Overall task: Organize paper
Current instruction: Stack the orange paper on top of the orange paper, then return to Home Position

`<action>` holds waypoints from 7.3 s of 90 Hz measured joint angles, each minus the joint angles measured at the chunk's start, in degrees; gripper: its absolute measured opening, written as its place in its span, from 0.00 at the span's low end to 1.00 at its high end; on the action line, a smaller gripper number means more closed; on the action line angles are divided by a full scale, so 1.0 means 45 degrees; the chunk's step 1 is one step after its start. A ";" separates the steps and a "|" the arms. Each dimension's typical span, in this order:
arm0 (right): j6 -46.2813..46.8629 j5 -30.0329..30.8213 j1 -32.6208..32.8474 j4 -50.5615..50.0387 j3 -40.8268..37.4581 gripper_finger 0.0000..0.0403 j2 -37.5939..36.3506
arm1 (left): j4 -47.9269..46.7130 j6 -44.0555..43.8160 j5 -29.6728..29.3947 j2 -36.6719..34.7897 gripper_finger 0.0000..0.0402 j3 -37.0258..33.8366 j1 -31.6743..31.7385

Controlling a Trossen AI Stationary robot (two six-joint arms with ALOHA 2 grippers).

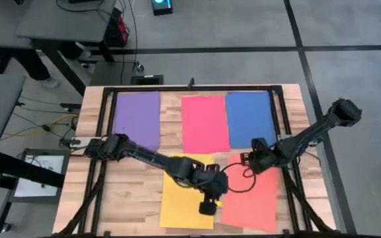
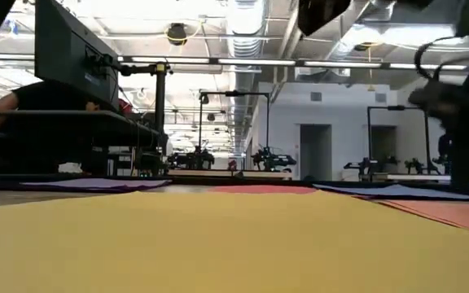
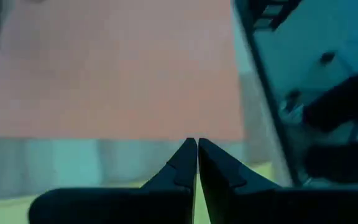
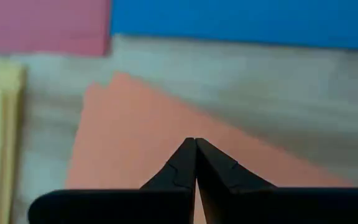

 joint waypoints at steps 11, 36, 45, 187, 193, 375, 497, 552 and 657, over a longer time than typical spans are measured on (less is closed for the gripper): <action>-0.0906 0.0645 -0.0748 -0.0178 -0.0316 0.00 0.0000 | 0.1110 -0.1216 -0.0480 0.0023 0.00 -0.0899 -0.0581; -0.2689 0.0631 -0.1474 0.1046 -0.0853 0.00 0.0016 | 0.5188 -0.2393 -0.0315 0.1661 0.00 -0.1072 -0.1725; -0.2649 0.0560 -0.1449 0.1027 -0.0872 0.00 0.0080 | 0.4825 -0.2705 -0.0454 0.2607 0.00 -0.0062 -0.1910; -0.1604 0.0506 0.0108 0.2095 -0.0862 0.00 0.0680 | 0.2655 -0.1940 0.0043 0.4789 0.00 0.1846 -0.1170; -0.1751 0.0505 -0.0030 0.2086 -0.0859 0.00 0.0680 | 0.2683 -0.1938 0.0039 0.4789 0.00 0.1843 -0.1170; -1.3977 -0.1362 0.3071 0.7466 0.1530 0.00 0.5362 | -0.7683 -0.1780 -0.0873 0.0782 0.00 0.3334 -0.1175; -2.1323 -0.8009 -0.5980 0.3650 0.7492 0.00 0.0415 | -0.8594 0.1453 -0.2488 -0.5253 0.00 0.1896 0.2160; -1.8290 -0.5117 -0.6093 0.3521 0.2212 0.00 -0.9010 | 0.0183 0.1498 -0.0816 -1.6860 0.00 -1.2610 0.7067; -1.8621 -0.2704 -0.6095 0.8661 -0.5675 0.00 -1.4347 | 0.0054 -0.1225 -0.1150 -1.5671 0.00 -1.3510 0.6497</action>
